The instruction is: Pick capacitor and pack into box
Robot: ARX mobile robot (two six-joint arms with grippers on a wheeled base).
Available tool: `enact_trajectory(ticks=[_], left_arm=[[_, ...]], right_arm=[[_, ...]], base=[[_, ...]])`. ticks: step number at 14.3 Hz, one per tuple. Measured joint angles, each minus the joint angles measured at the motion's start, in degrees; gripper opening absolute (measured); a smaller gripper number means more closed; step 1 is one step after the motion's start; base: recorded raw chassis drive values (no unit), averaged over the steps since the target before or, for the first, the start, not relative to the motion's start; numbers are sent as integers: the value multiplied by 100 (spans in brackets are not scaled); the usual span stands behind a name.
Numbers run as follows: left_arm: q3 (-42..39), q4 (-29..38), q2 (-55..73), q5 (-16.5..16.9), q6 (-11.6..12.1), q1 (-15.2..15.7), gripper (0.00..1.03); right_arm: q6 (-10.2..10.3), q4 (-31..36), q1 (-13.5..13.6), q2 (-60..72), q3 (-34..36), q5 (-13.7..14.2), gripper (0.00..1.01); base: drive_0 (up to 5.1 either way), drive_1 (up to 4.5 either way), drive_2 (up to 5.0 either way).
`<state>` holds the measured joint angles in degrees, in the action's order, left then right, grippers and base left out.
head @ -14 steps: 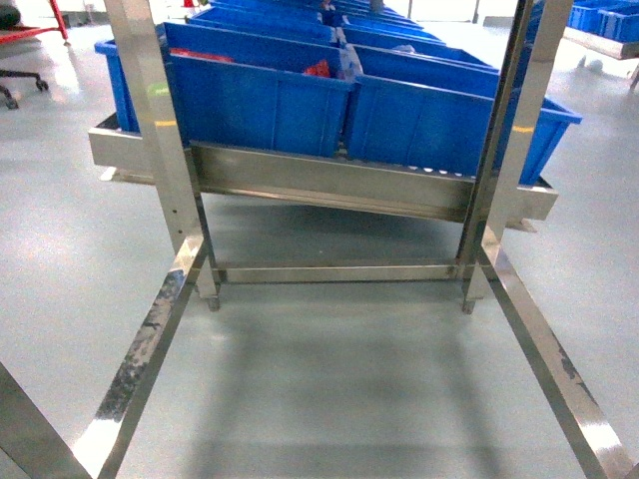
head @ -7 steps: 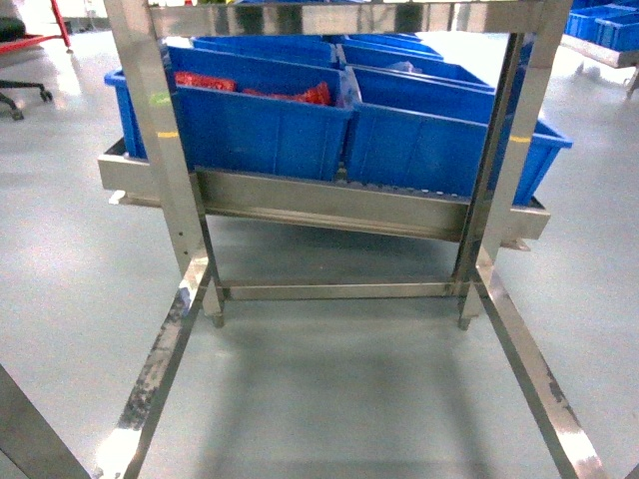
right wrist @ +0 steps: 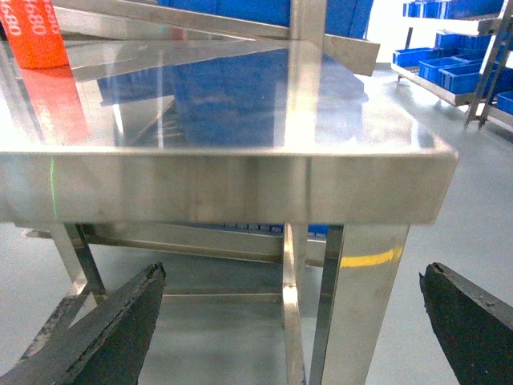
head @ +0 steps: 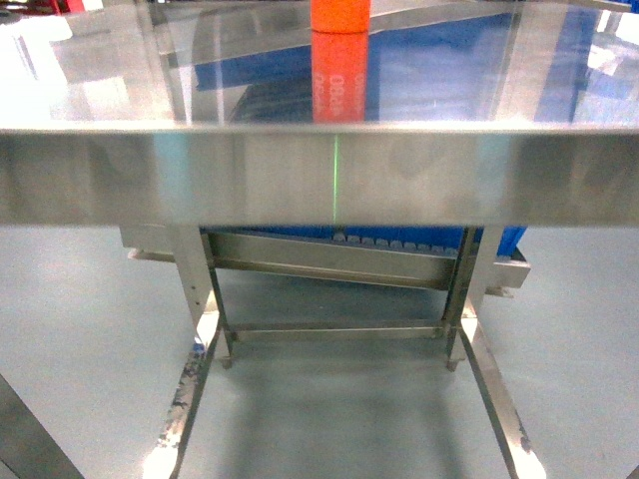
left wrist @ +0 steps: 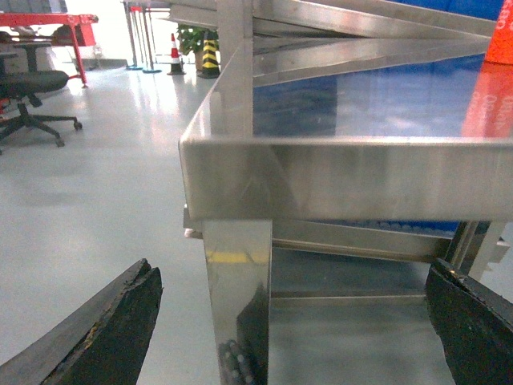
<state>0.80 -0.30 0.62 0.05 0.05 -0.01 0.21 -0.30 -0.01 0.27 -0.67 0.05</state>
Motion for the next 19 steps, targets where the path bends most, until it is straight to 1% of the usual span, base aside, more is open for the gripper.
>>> enact_trajectory(ticks=[19], left_arm=[[0,4,0,-7,-2,0,98]], right_arm=[[-7,0,0,0,0,-4,98]], base=[[0,0,0]])
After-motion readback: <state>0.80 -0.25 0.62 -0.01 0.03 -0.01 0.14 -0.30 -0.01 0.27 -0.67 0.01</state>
